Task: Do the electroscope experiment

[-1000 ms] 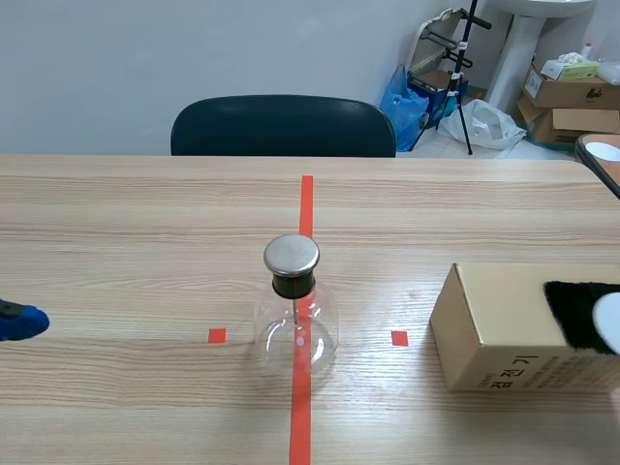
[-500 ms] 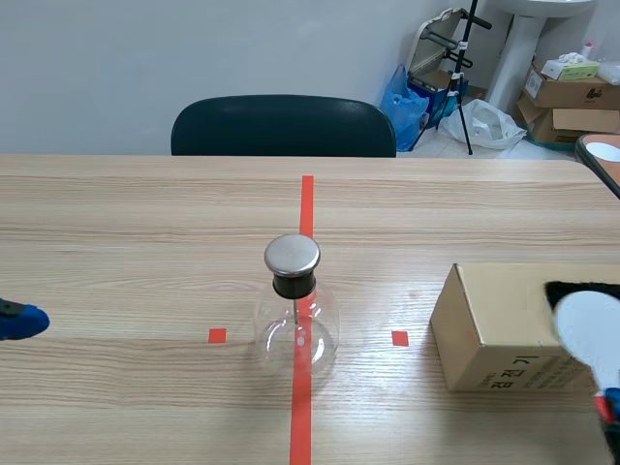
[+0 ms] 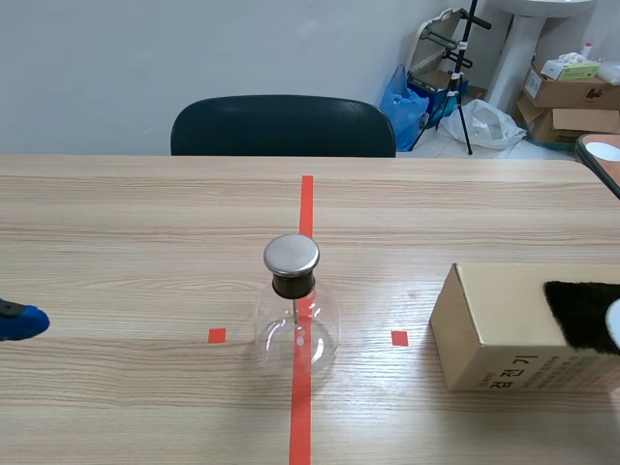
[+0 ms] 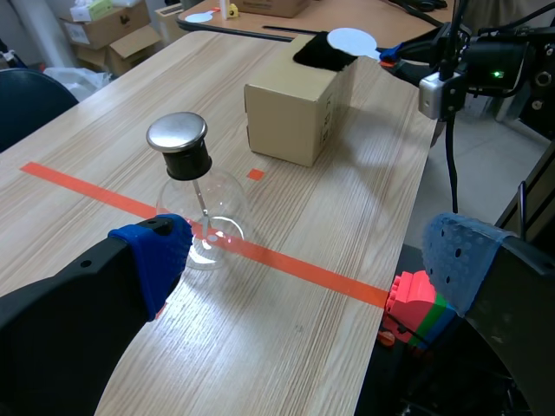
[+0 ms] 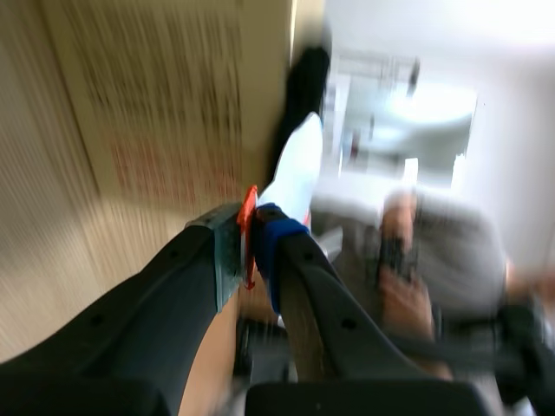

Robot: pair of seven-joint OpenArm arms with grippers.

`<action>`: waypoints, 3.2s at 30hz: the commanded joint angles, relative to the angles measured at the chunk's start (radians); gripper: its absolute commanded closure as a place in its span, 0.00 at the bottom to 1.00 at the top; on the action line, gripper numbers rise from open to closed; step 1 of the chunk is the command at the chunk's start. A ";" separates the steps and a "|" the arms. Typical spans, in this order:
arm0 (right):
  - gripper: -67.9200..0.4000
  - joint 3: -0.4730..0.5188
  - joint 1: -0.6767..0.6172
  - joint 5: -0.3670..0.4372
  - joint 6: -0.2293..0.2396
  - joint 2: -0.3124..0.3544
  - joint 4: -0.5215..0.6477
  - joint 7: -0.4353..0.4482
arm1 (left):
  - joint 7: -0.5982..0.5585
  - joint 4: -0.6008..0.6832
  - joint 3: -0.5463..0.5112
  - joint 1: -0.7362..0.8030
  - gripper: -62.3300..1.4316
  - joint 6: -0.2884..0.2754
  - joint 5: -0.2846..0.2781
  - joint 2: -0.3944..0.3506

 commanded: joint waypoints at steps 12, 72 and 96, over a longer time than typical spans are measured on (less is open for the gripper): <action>0.98 -0.011 0.006 0.000 -0.048 0.003 0.001 0.003 | -0.021 0.005 -0.004 -0.001 0.09 -0.002 -0.014 0.002; 0.98 -0.500 0.105 -0.171 0.103 0.064 0.422 -0.711 | -0.210 -0.422 0.325 -0.442 0.95 -0.002 -0.039 -0.234; 0.98 -0.904 0.258 -0.238 0.133 0.140 0.290 -0.989 | -0.205 -0.999 0.883 -1.126 0.93 0.109 0.127 0.197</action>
